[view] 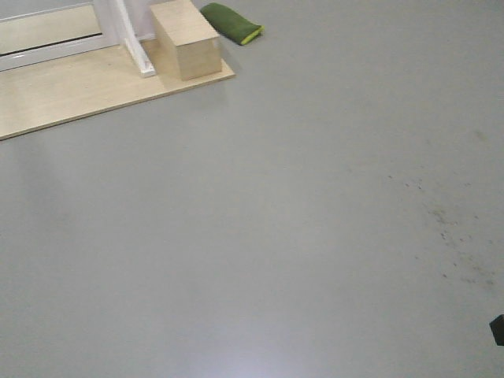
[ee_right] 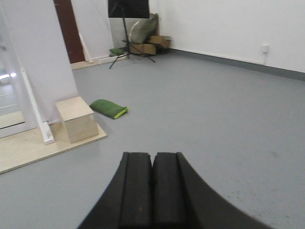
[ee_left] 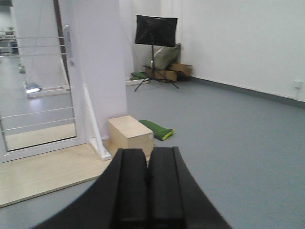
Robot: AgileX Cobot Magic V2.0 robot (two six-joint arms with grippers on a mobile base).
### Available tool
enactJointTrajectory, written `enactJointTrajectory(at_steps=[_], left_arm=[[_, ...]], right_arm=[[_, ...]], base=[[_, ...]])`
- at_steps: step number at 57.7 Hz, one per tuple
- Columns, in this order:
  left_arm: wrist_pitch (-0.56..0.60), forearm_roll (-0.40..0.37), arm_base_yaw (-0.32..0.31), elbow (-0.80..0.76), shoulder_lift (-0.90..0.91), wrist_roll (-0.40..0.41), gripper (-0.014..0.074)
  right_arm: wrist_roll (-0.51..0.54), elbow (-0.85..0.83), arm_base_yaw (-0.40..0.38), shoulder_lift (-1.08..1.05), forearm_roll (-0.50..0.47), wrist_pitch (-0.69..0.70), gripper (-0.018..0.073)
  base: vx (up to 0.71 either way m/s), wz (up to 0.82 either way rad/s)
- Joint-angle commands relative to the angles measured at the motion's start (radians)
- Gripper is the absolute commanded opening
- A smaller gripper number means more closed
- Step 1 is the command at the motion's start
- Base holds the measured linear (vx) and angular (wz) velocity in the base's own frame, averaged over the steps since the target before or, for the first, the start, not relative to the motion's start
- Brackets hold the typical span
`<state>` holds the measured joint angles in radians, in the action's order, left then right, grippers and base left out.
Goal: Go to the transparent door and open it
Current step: 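Drive up close to the white-framed glass sliding door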
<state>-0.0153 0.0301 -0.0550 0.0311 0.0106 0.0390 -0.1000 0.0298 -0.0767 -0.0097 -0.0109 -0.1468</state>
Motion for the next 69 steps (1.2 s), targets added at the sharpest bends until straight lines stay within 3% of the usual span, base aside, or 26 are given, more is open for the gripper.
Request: enactJointTrajectory(at_steps=[1, 35, 69], left_arm=[[0.079, -0.003, -0.006, 0.015, 0.005, 0.002, -0.0006], [0.079, -0.003, -0.006, 0.015, 0.005, 0.002, -0.0006], [0.079, -0.003, -0.006, 0.015, 0.005, 0.002, -0.0006]], right_arm=[[0.007, 0.004, -0.005, -0.016, 0.004, 0.081, -0.0006], [0.007, 0.004, -0.005, -0.016, 0.004, 0.081, -0.0006], [0.007, 0.004, -0.005, -0.016, 0.004, 0.081, -0.0006]], base=[[0.57, 0.67], [0.58, 0.62], [0.58, 0.31]])
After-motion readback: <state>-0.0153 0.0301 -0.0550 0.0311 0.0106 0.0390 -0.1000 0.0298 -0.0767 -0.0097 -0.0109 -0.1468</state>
